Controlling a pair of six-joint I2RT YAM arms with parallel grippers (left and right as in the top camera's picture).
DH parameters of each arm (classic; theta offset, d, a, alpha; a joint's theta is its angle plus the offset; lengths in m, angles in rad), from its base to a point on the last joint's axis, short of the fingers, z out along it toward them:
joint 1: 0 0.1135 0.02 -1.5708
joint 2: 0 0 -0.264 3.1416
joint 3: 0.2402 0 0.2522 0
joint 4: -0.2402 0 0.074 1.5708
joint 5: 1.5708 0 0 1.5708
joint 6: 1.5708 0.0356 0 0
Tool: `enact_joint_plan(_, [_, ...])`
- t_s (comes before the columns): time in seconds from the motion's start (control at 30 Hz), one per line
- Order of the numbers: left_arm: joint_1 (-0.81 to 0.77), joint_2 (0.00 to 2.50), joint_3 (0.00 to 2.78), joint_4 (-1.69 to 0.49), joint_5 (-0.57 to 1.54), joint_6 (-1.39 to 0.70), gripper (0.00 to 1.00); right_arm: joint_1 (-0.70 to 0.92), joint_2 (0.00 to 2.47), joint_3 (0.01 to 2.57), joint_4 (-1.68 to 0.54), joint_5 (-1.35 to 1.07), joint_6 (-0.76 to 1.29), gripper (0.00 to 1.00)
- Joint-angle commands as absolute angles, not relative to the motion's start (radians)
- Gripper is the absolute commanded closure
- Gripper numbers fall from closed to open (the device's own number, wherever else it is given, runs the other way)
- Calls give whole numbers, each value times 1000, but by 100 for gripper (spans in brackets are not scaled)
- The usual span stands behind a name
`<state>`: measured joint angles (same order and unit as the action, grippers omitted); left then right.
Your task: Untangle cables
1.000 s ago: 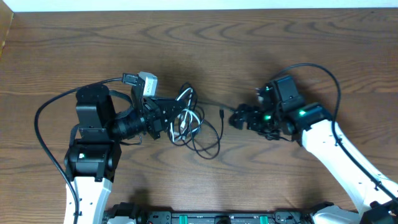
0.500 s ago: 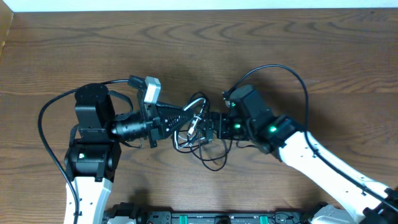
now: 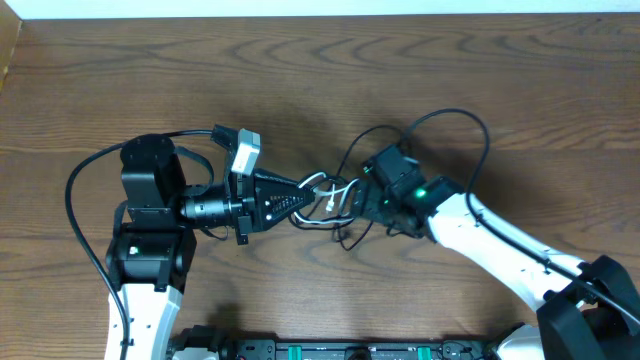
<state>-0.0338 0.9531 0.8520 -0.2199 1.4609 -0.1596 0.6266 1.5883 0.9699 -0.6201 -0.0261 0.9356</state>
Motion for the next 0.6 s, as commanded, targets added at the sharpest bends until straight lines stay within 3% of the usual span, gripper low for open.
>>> enact_joint_plan(0.0, [-29, 875, 887, -154, 1570, -154, 92, 533, 1617, 953, -671, 137, 968, 9])
enact_joint_plan(0.4, [105, 837, 887, -125, 1555, -154, 92, 216, 1617, 953, -781, 132, 912, 8])
enact_joint_plan(0.57, [165, 846, 886, -126, 1555, -154, 92, 138, 1617, 953, -790, 99, 911, 1])
